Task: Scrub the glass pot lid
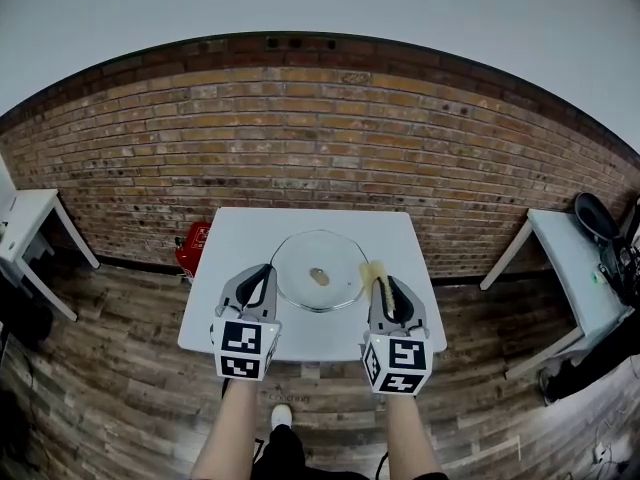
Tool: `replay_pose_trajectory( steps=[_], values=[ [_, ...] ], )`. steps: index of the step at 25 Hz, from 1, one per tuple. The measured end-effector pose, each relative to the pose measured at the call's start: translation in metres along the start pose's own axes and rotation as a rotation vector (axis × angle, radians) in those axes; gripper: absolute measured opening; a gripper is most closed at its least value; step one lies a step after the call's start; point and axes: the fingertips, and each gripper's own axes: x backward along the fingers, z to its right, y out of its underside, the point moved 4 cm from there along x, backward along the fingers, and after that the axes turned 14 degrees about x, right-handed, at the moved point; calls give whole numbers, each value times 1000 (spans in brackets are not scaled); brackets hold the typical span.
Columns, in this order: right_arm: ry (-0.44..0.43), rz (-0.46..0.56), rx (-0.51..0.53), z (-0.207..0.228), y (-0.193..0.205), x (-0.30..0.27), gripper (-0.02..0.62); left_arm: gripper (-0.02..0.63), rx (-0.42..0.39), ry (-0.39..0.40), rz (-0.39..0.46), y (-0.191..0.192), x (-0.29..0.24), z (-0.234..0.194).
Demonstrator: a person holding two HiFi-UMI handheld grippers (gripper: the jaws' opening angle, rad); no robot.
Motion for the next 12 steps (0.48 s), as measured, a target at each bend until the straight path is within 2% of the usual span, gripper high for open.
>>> replay_pose_trajectory(
  steps=[12],
  values=[
    [4,-19,-9,-12,3,-94,58,11,4,27,-33,5,-78,-50]
  ],
)
